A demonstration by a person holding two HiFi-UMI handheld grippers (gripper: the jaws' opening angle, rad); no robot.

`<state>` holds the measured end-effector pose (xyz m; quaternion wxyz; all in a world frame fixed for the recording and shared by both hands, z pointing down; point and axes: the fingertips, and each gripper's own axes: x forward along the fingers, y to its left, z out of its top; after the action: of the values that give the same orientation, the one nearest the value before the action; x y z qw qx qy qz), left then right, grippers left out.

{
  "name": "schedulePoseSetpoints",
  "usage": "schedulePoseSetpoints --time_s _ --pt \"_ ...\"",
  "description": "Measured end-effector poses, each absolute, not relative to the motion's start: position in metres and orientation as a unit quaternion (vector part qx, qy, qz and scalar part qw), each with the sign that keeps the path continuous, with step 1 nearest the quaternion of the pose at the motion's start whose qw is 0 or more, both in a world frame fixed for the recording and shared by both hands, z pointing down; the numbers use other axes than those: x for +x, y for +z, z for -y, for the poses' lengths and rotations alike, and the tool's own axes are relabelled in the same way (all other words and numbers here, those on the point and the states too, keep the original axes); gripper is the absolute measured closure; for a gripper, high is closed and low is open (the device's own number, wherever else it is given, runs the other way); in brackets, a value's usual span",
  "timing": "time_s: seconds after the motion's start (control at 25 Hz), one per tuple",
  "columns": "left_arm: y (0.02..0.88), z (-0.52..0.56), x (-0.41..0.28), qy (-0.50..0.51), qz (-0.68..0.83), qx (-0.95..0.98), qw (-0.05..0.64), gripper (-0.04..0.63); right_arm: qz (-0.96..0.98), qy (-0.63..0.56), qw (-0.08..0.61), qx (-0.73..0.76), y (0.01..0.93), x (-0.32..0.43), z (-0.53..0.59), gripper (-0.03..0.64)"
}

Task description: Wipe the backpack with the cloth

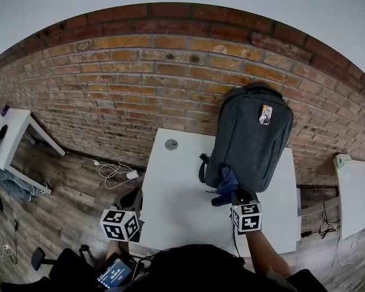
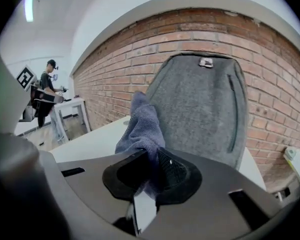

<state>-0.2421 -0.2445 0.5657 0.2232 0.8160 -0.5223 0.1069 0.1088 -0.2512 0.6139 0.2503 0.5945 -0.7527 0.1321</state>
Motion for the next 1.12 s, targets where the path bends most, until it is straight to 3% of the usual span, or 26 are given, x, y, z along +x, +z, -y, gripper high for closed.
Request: schedulePoseSetpoints --time_s 0.48,1.12 --pt "0.555 0.253 -0.232 0.089 0.525 0.822 0.203 0.598 0.665 0.122 0.192 0.711 0.569 0.231 0.228 0.569" --pt "0.558 0.26 -0.208 0.098 0.495 0.84 0.201 0.598 0.639 0.052 0.096 0.762 0.47 0.273 0.207 0.569"
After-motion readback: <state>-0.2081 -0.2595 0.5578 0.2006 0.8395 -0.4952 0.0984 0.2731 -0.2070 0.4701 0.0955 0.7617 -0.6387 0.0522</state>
